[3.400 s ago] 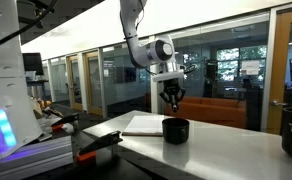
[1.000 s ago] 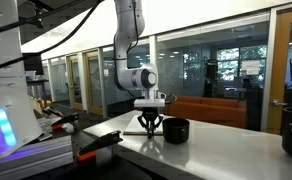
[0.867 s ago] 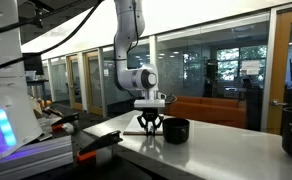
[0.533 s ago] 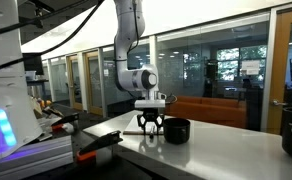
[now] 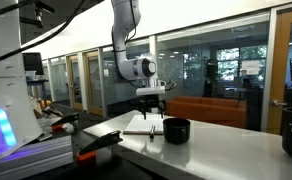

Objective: Remove the marker from the black mug and place it on the book, put the black mug on top of the book

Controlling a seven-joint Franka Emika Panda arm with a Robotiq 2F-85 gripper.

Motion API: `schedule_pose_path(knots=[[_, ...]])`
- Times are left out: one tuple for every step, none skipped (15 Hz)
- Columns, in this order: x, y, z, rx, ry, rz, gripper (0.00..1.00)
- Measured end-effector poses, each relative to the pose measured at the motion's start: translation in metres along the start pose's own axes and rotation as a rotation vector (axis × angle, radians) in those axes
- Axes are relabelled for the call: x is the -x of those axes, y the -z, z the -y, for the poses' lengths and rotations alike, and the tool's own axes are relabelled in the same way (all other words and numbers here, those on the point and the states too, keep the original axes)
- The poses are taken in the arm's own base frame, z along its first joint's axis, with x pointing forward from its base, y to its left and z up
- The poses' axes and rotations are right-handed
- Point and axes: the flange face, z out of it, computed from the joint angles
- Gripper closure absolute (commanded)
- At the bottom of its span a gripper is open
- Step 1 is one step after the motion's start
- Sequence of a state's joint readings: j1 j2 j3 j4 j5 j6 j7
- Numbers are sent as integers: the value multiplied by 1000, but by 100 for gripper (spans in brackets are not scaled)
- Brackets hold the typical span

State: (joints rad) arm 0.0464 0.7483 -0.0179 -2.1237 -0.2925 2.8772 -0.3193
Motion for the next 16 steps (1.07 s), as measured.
schedule_pose_path(knots=[[-3, 12, -2, 8, -9, 0, 0], [-4, 24, -5, 17, -24, 2, 0], [-4, 36, -10, 26, -43, 6, 0], [-3, 48, -17, 37, -67, 13, 0], [-1, 59, -26, 48, -97, 21, 0], [3, 68, -35, 59, -125, 30, 0], [8, 75, -45, 69, -153, 40, 0], [14, 80, -55, 77, -180, 51, 0], [21, 82, -63, 83, -206, 63, 0], [28, 81, -70, 85, -227, 76, 0], [34, 79, -75, 84, -245, 92, 0], [40, 75, -79, 81, -262, 108, 0], [45, 71, -81, 77, -276, 123, 0], [49, 67, -82, 73, -287, 138, 0], [53, 63, -82, 68, -296, 153, 0], [55, 57, -81, 63, -302, 168, 0]])
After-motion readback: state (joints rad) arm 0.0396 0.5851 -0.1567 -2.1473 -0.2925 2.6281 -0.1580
